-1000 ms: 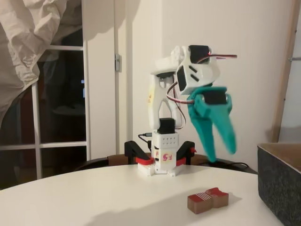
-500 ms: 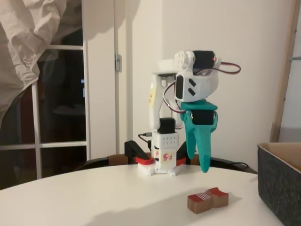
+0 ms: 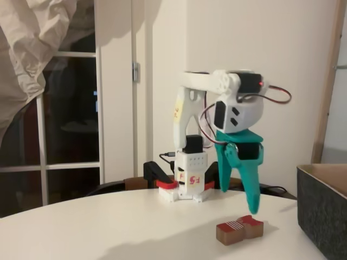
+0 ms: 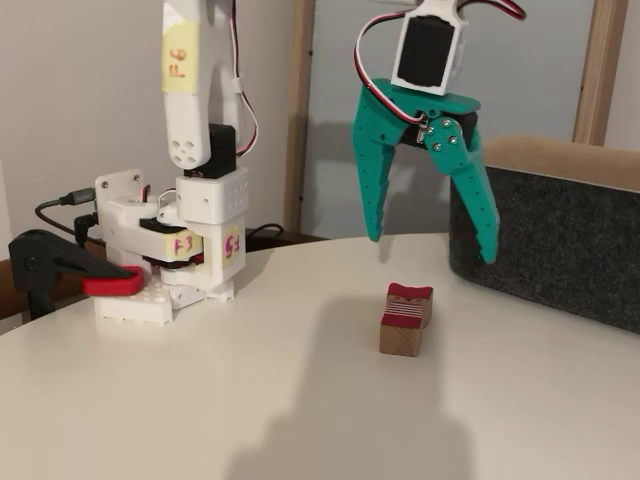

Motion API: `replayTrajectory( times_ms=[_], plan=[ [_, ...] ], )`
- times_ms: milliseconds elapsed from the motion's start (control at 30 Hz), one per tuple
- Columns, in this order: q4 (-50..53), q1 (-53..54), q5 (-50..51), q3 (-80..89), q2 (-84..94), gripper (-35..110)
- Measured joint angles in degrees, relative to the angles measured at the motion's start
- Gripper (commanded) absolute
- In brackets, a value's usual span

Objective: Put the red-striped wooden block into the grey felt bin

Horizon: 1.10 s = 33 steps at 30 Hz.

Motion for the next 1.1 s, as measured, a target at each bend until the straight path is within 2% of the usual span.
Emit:
replayTrajectory(
  times_ms=[333,567,1100],
  plan=[
    [-3.2,-1.5,11.8,0.0,-4.0,40],
    [-8.3,-1.1,14.6,3.2,-4.1,40],
    [-8.5,5.3,24.8,6.8,-4.1,38]
  ],
)
